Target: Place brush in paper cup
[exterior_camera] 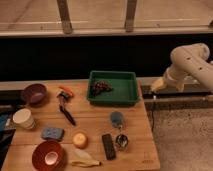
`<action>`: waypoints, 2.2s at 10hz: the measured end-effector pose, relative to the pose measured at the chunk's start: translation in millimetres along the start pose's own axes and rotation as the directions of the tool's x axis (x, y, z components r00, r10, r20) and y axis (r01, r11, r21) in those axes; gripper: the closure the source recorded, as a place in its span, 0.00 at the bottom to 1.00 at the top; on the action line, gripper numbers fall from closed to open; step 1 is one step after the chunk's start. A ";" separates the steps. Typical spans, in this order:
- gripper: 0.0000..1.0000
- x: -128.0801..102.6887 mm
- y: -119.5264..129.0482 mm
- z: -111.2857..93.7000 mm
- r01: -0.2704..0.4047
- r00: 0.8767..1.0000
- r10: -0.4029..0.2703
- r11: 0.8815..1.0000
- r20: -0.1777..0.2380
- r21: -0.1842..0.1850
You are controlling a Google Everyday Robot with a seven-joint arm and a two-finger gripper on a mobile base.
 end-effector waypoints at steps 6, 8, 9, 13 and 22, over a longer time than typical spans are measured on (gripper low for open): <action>0.20 0.0 0.0 0.1 0.000 1.000 0.000 1.000 0.000 0.000; 0.20 0.0 0.0 0.1 0.000 1.000 0.000 1.000 0.000 0.000; 0.20 0.1 -0.1 0.1 0.000 1.000 0.000 1.000 0.000 0.000; 0.20 0.0 21.1 -4.6 0.078 0.997 -0.078 0.997 0.026 0.008; 0.20 27.6 266.9 -29.9 0.575 0.815 -0.570 0.818 0.103 -0.027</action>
